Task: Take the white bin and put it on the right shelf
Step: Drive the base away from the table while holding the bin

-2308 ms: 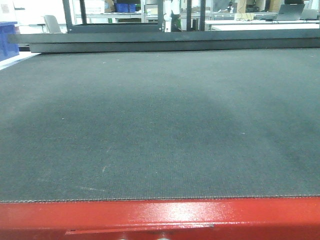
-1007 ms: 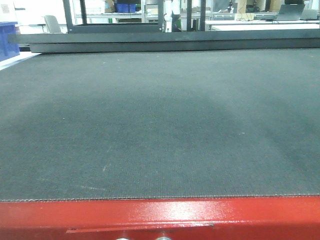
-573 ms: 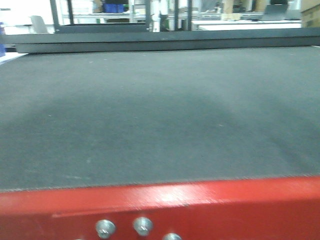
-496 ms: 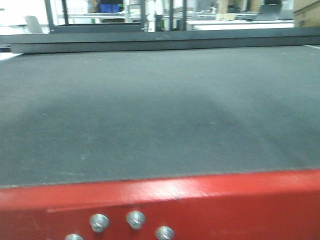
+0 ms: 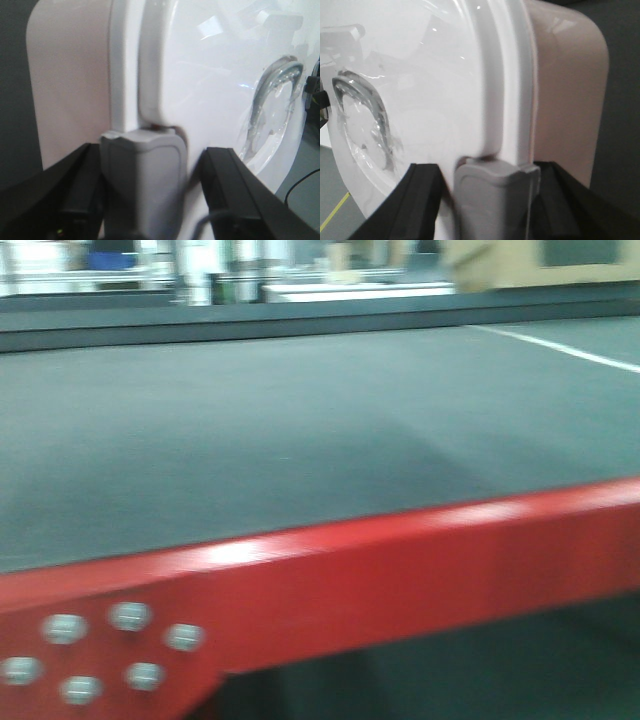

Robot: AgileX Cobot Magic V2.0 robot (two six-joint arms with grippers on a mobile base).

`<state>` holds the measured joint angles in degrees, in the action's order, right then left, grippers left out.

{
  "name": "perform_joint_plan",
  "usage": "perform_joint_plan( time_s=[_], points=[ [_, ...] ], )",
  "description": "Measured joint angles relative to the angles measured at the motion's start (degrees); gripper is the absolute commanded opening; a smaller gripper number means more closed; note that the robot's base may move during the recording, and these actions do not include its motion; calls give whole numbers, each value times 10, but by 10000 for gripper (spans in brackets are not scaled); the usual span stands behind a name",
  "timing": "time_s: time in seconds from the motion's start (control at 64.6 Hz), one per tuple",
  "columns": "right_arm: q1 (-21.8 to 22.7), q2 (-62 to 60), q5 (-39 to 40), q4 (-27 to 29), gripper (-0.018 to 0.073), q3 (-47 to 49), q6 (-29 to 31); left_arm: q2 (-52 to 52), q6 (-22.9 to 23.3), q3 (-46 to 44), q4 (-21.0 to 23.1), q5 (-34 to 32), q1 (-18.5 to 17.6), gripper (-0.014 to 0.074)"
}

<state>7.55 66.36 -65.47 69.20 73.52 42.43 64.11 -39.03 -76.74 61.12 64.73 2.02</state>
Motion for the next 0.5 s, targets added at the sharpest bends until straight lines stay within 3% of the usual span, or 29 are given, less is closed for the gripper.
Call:
perform_joint_plan(
  time_s=[0.496],
  points=[
    [0, 0, 0, 0, 410, 0, 0, 0, 0, 0, 1, 0, 0, 262]
  ],
)
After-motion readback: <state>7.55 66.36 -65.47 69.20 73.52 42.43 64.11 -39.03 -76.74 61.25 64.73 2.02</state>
